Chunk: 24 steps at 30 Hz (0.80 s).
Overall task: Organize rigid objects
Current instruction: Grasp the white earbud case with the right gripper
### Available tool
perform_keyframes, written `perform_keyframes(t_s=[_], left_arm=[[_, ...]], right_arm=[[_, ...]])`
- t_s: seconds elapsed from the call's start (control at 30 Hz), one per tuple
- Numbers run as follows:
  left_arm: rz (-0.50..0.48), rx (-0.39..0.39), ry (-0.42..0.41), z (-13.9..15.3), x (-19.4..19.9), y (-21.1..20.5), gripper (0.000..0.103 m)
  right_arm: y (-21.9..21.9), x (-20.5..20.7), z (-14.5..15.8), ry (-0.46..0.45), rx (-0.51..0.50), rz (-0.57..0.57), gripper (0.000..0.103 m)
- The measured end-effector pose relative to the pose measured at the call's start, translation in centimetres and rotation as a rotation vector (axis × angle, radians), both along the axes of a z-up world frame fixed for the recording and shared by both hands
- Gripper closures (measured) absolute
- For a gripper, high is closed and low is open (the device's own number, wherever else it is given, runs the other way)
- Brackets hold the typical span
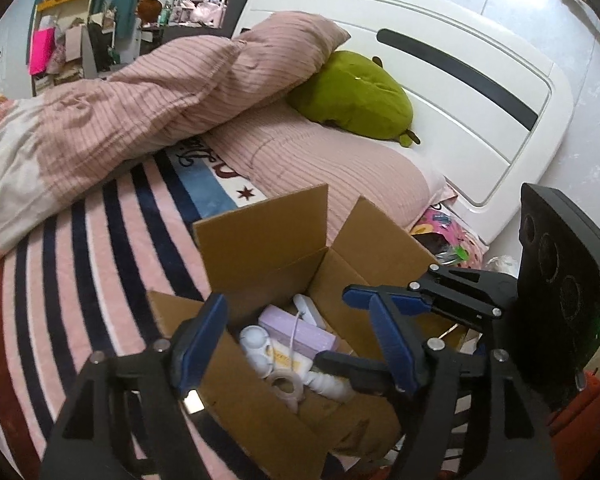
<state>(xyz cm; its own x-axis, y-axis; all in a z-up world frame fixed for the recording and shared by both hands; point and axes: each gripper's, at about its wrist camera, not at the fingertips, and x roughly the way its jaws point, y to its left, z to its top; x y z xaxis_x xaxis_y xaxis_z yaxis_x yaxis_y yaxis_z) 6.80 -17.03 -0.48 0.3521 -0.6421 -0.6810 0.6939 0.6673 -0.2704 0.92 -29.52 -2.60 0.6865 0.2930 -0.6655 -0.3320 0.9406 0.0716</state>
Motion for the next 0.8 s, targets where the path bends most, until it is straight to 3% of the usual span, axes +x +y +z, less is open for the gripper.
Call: perform_keyframes(t_s=[0.2, 0.4, 0.63, 0.8], left_arm=[[0.031, -0.012, -0.043, 0.8, -1.0, 2.5, 0.032], [0.147, -0.043, -0.093, 1.9, -1.9, 8.8, 0.032], [0.404, 0.003, -0.128, 0.2, -2.9, 19.7, 0.03], [0.519, 0.004, -0.103, -2.6, -3.5, 25.4, 0.029]], right_arm=[[0.9, -0.2, 0.4, -0.004, -0.012, -0.005, 0.059], [3.8, 0.1, 1.8, -0.032, -0.03, 0.019, 0.059], [12.2, 1.1, 2.2, -0.049, -0.035, 0.157, 0.059], [18.9, 2.7, -0.8, 0.031, -0.044, 0.26, 0.059]])
